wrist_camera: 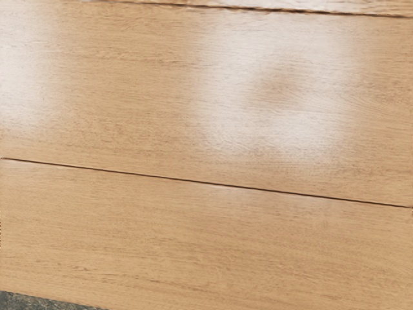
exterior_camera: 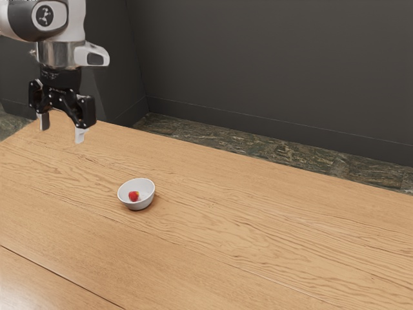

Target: Take strawberry from the bowl

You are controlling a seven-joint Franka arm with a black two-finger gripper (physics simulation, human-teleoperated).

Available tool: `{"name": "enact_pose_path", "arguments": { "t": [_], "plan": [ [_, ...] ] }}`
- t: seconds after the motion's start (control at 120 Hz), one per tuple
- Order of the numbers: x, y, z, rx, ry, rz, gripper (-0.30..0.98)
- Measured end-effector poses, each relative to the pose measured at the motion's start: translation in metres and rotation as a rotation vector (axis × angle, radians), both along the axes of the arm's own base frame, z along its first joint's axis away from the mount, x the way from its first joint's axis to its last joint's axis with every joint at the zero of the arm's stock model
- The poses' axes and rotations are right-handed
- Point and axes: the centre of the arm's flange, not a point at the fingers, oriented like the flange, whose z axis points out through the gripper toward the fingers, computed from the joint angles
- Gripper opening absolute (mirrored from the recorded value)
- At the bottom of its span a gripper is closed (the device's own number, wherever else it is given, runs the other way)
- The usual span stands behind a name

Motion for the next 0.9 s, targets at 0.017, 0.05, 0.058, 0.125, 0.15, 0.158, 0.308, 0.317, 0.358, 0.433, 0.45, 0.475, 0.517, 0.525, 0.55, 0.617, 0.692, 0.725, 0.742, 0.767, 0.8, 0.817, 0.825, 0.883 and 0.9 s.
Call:
{"name": "enact_pose_path", "arguments": {
  "t": [0.017, 0.05, 0.058, 0.125, 0.15, 0.158, 0.308, 0.317, 0.358, 0.433, 0.45, 0.475, 0.517, 0.525, 0.55, 0.617, 0.692, 0.725, 0.742, 0.767, 0.8, 0.817, 0.825, 0.883, 0.9],
  "plan": [
    [0.003, 0.000, 0.001, 0.002, -0.022, -0.003, 0.69],
    [0.008, 0.002, 0.003, 0.003, -0.061, -0.006, 0.69],
    [0.009, 0.002, 0.003, 0.003, -0.069, -0.006, 0.69],
    [0.017, 0.004, -0.003, 0.004, -0.112, -0.012, 0.69],
    [0.021, 0.004, -0.008, 0.003, -0.116, -0.016, 0.69],
    [0.023, 0.004, -0.009, 0.001, -0.118, -0.017, 0.69],
    [0.101, 0.049, -0.111, -0.059, -0.060, -0.013, 0.69],
    [0.104, 0.052, -0.118, -0.060, -0.058, -0.013, 0.69],
    [0.119, 0.067, -0.150, -0.064, -0.046, -0.009, 0.62],
    [0.137, 0.101, -0.195, -0.065, -0.054, -0.014, 0.47],
    [0.140, 0.108, -0.201, -0.065, -0.064, -0.023, 0.44],
    [0.144, 0.114, -0.206, -0.064, -0.081, -0.043, 0.40],
    [0.149, 0.120, -0.212, -0.063, -0.110, -0.080, 0.34],
    [0.150, 0.120, -0.213, -0.063, -0.114, -0.088, 0.33],
    [0.152, 0.121, -0.216, -0.063, -0.128, -0.114, 0.31],
    [0.156, 0.115, -0.222, -0.066, -0.159, -0.190, 0.25],
    [0.155, 0.100, -0.234, -0.077, -0.178, -0.284, 0.21],
    [0.155, 0.094, -0.239, -0.083, -0.184, -0.320, 0.20],
    [0.154, 0.092, -0.242, -0.087, -0.186, -0.335, 0.19],
    [0.153, 0.091, -0.246, -0.093, -0.189, -0.355, 0.18],
    [0.153, 0.090, -0.252, -0.100, -0.193, -0.380, 0.17],
    [0.153, 0.089, -0.255, -0.104, -0.195, -0.393, 0.17],
    [0.154, 0.088, -0.257, -0.107, -0.196, -0.399, 0.17],
    [0.156, 0.088, -0.267, -0.121, -0.204, -0.436, 0.16],
    [0.157, 0.089, -0.269, -0.124, -0.205, -0.445, 0.16]
  ]
}}
